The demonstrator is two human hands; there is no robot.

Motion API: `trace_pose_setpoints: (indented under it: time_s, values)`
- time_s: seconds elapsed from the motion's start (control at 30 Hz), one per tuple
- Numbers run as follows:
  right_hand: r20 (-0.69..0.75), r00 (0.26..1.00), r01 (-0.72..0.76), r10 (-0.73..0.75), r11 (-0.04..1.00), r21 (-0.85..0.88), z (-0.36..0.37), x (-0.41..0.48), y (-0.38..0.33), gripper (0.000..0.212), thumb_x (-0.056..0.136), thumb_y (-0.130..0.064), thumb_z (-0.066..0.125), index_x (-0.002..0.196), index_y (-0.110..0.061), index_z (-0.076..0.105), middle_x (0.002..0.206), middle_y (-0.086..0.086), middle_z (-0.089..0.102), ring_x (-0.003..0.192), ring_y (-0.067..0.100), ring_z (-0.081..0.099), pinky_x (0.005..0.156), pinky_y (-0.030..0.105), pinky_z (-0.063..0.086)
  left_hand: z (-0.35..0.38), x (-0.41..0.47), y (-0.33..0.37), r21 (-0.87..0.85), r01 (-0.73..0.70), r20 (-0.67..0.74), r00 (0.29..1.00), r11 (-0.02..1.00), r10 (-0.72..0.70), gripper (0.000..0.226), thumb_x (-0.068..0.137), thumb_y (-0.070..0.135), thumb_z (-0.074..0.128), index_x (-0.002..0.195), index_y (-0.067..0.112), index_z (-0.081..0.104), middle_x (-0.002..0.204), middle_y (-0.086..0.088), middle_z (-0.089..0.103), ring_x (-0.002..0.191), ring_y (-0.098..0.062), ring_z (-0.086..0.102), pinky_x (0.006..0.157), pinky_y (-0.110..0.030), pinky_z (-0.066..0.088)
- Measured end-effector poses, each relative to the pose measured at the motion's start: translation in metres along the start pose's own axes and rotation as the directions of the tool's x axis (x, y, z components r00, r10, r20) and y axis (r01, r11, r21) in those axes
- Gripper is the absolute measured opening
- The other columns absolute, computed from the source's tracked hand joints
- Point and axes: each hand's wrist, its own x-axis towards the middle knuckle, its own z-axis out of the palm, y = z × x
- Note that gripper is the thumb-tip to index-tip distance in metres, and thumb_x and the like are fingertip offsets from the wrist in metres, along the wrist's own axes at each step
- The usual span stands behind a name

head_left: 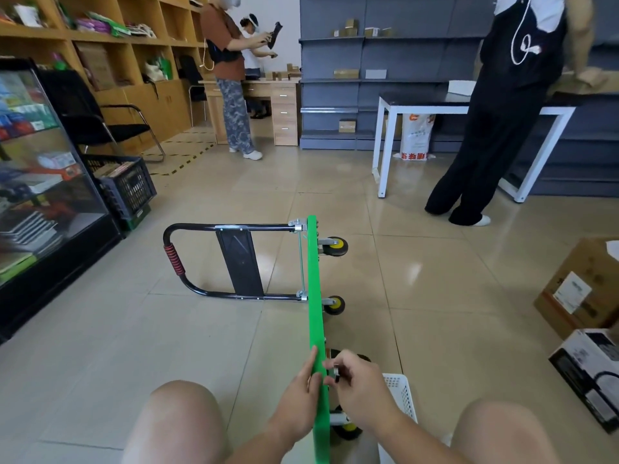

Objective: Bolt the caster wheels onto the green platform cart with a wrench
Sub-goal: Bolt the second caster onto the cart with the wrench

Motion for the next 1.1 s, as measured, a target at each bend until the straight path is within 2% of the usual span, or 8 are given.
trace_pose_setpoints:
  time_s: [0.1,0.23,0.37,0.5,0.57,0.67,0.83,1.1]
  values:
    - [0.125,0.991,0.064,-0.054,0.995,-0.075,0.004,-0.011,0.003,0.026,0.085,-0.018,0.043,0.085,-0.039,0.058,0.089,-0.019,0.066,0.087,0.002,0.066,0.081,0.036,0.057,0.001,-0.005,0.006,-0.045,0.005,0.018,1.0,0.999,-0.004,0.05,0.113,0.02,0.035,0.149,0.054,0.025,0.112,0.004,0.064,0.079,-0.002,0.058,0.068,-0.012,0.049]
    - [0.193,0.981,0.062,-0.036,0.989,-0.131,0.008,-0.019,0.01,0.028,0.081,-0.026,0.039,0.093,-0.045,0.056,0.105,-0.015,0.067,0.094,0.004,0.066,0.087,0.033,0.055,-0.001,-0.007,0.004,-0.105,0.023,0.073,0.997,0.994,-0.015,0.056,0.112,0.01,0.036,0.156,0.042,0.023,0.104,-0.009,0.056,0.074,-0.013,0.053,0.061,-0.018,0.049]
    - [-0.002,1.0,0.022,-0.022,0.999,-0.041,0.005,-0.012,0.003,0.048,0.09,-0.006,0.049,0.084,-0.053,0.055,0.097,-0.014,0.071,0.089,0.005,0.069,0.081,0.034,0.057,0.002,-0.003,-0.003,-0.054,0.024,0.011,1.0,0.998,-0.024,0.051,0.108,0.042,0.036,0.141,0.079,0.022,0.126,-0.003,0.072,0.093,-0.015,0.071,0.092,-0.043,0.057]
    - [-0.033,0.998,-0.045,0.046,0.999,0.031,-0.003,0.003,-0.004,0.03,0.093,-0.01,0.052,0.087,-0.039,0.057,0.094,-0.009,0.073,0.088,0.007,0.071,0.081,0.039,0.058,0.0,-0.004,0.001,0.01,0.054,0.01,0.998,0.998,-0.054,0.048,0.106,0.048,0.035,0.132,0.087,0.021,0.134,-0.002,0.068,0.125,-0.03,0.064,0.106,-0.051,0.052]
    - [0.056,0.998,-0.014,0.017,0.999,-0.041,-0.004,0.004,-0.006,0.016,0.09,-0.021,0.048,0.094,-0.035,0.056,0.095,-0.008,0.071,0.09,0.011,0.07,0.079,0.042,0.058,-0.002,-0.011,0.013,0.007,0.065,0.029,0.997,0.998,-0.065,0.049,0.109,0.046,0.034,0.143,0.078,0.02,0.131,0.0,0.069,0.114,-0.021,0.069,0.101,-0.045,0.056]
    - [0.171,0.984,0.071,-0.048,0.989,-0.126,-0.001,-0.007,-0.002,0.031,0.086,-0.017,0.046,0.099,-0.043,0.056,0.104,-0.012,0.07,0.096,0.009,0.068,0.085,0.035,0.056,-0.006,-0.015,0.014,-0.006,0.053,0.065,0.997,0.999,-0.052,0.053,0.112,0.035,0.034,0.153,0.061,0.015,0.126,0.005,0.068,0.079,0.001,0.065,0.077,-0.023,0.056]
    - [-0.018,0.998,0.061,-0.061,0.998,-0.017,0.001,-0.017,0.012,0.035,0.091,0.001,0.05,0.101,-0.029,0.064,0.113,-0.008,0.072,0.099,-0.008,0.065,0.085,0.015,0.053,-0.006,-0.018,0.016,0.013,0.019,0.044,0.999,1.0,-0.02,0.052,0.113,0.037,0.033,0.155,0.06,0.013,0.139,0.001,0.064,0.103,-0.011,0.066,0.095,-0.034,0.054]
    - [-0.023,0.995,0.099,-0.098,0.995,0.032,-0.003,0.007,0.011,0.022,0.089,-0.01,0.052,0.1,-0.023,0.066,0.095,-0.008,0.073,0.09,0.007,0.07,0.083,0.027,0.055,-0.011,-0.013,0.013,0.064,-0.038,0.078,0.996,0.997,0.033,0.053,0.112,0.03,0.035,0.158,0.047,0.015,0.159,0.008,0.043,0.145,-0.008,0.041,0.114,-0.015,0.029]
